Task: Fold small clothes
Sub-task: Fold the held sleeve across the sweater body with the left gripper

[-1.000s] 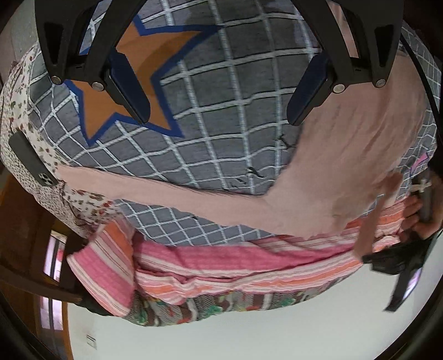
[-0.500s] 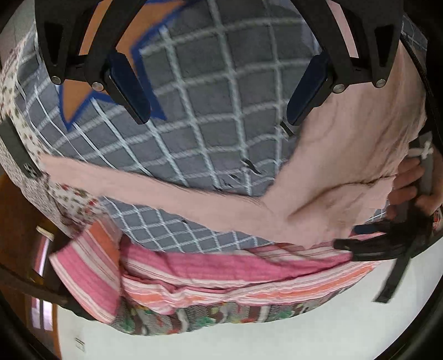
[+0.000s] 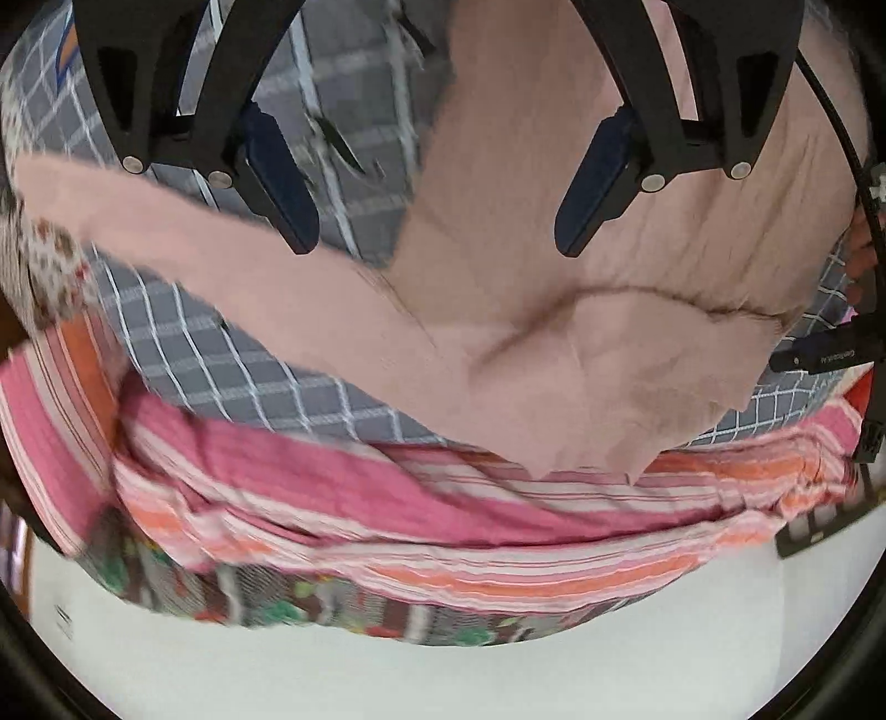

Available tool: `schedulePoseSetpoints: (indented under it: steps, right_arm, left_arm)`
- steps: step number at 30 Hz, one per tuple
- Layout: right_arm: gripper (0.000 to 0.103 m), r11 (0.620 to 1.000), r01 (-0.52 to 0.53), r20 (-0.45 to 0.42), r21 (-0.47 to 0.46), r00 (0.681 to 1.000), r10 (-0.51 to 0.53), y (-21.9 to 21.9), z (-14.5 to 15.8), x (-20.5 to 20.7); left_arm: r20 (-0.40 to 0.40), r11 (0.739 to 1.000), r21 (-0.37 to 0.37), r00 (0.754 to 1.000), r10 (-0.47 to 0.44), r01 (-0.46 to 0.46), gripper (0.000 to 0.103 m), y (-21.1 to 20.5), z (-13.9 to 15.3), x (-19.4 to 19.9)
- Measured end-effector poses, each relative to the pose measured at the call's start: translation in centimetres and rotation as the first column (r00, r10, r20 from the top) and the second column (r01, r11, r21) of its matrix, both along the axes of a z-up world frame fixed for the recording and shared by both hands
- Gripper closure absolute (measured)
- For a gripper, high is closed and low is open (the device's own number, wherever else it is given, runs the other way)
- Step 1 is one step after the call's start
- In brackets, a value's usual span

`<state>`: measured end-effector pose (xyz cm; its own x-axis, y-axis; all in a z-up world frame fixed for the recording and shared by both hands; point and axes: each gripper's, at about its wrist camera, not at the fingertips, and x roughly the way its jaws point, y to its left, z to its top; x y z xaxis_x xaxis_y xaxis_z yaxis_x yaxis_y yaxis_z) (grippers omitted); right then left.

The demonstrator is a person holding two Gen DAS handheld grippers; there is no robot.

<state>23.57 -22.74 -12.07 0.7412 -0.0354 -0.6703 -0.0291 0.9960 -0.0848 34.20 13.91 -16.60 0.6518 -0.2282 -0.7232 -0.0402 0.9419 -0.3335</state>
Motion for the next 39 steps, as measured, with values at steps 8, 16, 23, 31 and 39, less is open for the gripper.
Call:
schedulePoseSetpoints:
  steps: [8,16,23,31,39]
  right_arm:
    - [0.017,0.999,-0.033,-0.044,-0.01,0.999,0.033,2.9,-0.9,4.3]
    - [0.017,0.998,-0.054,-0.11,-0.026,0.993,0.051,5.5,-2.5,8.8]
    - [0.047,1.0,0.004,-0.163,0.016,0.987,-0.002,3.2,-3.3,10.0]
    - [0.047,0.999,0.012,-0.142,0.031,0.99,-0.008,-1.6,-2.9,8.8]
    - [0.075,0.995,0.026,-0.109,0.097,0.994,-0.015,-4.1,-4.9,8.0]
  left_arm:
    - [0.068,0.999,0.035,0.997,0.035,-0.037,0.089,-0.7,-0.9,0.8]
    - [0.076,0.999,-0.031,0.997,0.028,-0.026,0.089,0.3,-1.4,0.5]
    - [0.072,0.999,-0.035,0.997,0.021,-0.018,0.089,0.2,-1.3,0.8]
    - [0.065,0.999,-0.036,0.998,0.017,-0.014,0.088,0.1,-1.4,1.0]
    - [0.059,0.999,-0.031,0.998,0.015,-0.013,0.087,-0.1,-1.3,1.0]
